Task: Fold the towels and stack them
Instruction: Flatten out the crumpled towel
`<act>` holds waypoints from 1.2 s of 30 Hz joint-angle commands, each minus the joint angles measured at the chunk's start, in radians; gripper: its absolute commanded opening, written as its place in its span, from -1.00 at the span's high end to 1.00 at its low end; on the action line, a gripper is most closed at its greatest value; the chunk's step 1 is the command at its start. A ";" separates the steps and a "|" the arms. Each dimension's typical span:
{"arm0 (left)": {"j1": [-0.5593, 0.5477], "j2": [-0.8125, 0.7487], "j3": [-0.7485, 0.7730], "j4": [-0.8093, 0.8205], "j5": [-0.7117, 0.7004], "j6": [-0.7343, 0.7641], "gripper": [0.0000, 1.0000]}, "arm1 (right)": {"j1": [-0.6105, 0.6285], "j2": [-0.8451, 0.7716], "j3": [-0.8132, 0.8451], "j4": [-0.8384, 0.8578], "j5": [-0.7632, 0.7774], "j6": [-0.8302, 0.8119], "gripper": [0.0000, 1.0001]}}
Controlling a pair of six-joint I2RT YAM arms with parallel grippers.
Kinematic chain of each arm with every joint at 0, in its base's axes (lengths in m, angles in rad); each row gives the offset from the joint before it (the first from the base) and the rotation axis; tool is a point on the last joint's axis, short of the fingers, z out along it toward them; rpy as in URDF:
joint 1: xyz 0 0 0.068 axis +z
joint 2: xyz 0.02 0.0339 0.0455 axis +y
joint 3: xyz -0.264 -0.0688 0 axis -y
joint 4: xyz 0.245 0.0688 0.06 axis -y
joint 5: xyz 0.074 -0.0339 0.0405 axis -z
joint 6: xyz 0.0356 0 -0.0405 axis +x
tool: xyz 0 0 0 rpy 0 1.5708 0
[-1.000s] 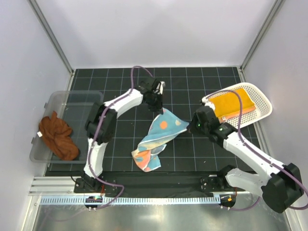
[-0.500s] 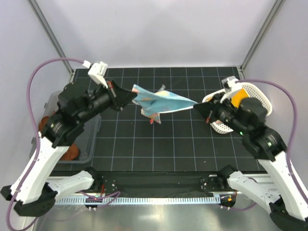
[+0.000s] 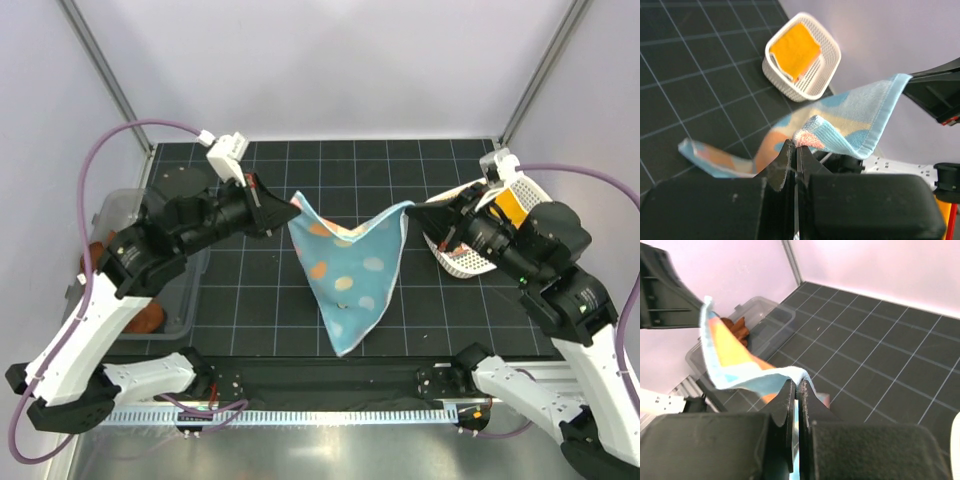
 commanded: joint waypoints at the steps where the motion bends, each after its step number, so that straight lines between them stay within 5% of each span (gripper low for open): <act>1: -0.005 0.036 0.148 -0.023 -0.080 0.031 1.00 | 0.005 0.063 0.125 0.019 0.096 -0.052 0.98; 6: 0.050 0.238 0.352 -0.220 -0.414 0.105 1.00 | 0.005 0.268 0.231 0.044 0.314 -0.167 0.98; 13: 0.375 0.501 0.323 -0.056 -0.202 0.105 1.00 | -0.063 0.673 0.318 0.236 0.219 -0.215 0.98; 20: 0.555 0.804 0.273 0.322 0.042 0.116 1.00 | -0.198 1.168 0.597 0.275 0.022 -0.265 0.98; 24: 0.601 0.978 0.341 0.396 0.133 0.119 1.00 | -0.238 1.328 0.716 0.294 -0.113 -0.350 0.98; 29: 0.633 1.095 0.374 0.419 0.211 0.126 1.00 | -0.241 1.406 0.764 0.278 -0.230 -0.416 0.97; 36: 0.632 1.012 0.202 0.460 0.217 0.148 1.00 | -0.238 1.343 0.576 0.288 -0.259 -0.436 0.98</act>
